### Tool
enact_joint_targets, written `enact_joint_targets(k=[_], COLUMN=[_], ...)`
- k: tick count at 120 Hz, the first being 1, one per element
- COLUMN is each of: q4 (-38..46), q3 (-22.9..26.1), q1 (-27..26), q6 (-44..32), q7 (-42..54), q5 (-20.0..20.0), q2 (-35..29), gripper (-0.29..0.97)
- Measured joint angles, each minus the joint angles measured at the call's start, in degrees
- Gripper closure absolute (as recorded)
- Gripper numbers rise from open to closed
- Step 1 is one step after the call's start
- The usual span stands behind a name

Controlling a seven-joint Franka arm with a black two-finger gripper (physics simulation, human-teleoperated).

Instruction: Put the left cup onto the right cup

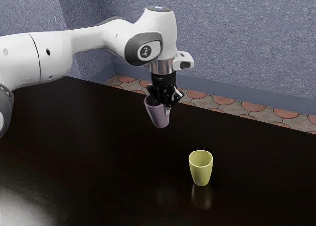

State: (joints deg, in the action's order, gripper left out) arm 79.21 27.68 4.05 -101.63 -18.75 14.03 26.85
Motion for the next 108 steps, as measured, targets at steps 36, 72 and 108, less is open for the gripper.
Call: enact_joint_targets(k=[36, 72, 108], q4=[-0.1, 0.0, 0.0], q3=[4.7, 9.8, 13.1], q1=[-0.1, -0.2, -1.2], q6=[1.0, 2.0, 2.3], q7=[-3.9, -8.1, -12.2], q5=[2.3, 4.7, 6.5], q2=[0.0, 0.2, 0.7], gripper=[0.78, 0.78, 0.78])
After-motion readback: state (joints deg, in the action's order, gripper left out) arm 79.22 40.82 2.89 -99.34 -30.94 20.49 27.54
